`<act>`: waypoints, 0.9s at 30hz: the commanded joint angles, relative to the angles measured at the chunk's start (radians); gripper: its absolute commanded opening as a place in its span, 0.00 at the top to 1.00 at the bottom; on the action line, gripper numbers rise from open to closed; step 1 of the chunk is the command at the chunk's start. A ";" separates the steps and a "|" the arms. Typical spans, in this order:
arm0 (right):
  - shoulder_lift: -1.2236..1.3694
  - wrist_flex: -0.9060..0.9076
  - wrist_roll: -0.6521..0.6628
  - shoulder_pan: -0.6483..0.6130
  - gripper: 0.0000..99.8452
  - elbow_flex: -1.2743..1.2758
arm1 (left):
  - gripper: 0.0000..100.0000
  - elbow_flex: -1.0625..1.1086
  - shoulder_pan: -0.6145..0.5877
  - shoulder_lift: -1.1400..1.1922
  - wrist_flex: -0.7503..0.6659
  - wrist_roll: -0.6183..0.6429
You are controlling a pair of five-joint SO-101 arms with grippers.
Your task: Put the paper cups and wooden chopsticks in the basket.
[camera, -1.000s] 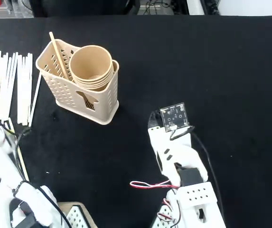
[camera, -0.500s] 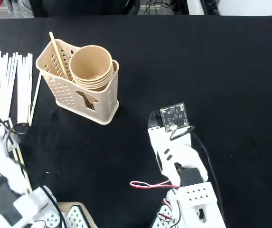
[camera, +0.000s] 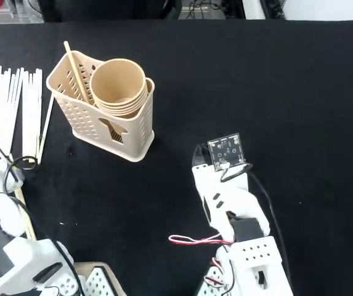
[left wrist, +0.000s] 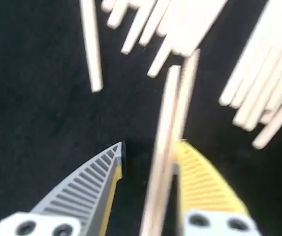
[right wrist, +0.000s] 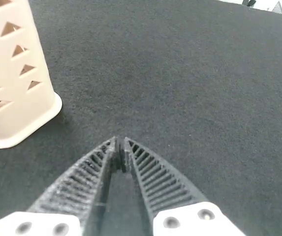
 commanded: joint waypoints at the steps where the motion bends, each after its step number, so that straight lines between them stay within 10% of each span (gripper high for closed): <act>1: -0.008 0.000 0.008 0.014 0.98 -0.001 | 0.96 0.036 -0.001 0.000 -0.155 0.005; 11: -0.008 0.000 0.008 0.014 0.98 -0.001 | 0.97 0.022 0.088 -0.008 -0.147 0.014; 27: -0.008 0.000 0.008 0.014 0.98 -0.001 | 0.97 -0.358 0.159 -0.293 0.436 0.014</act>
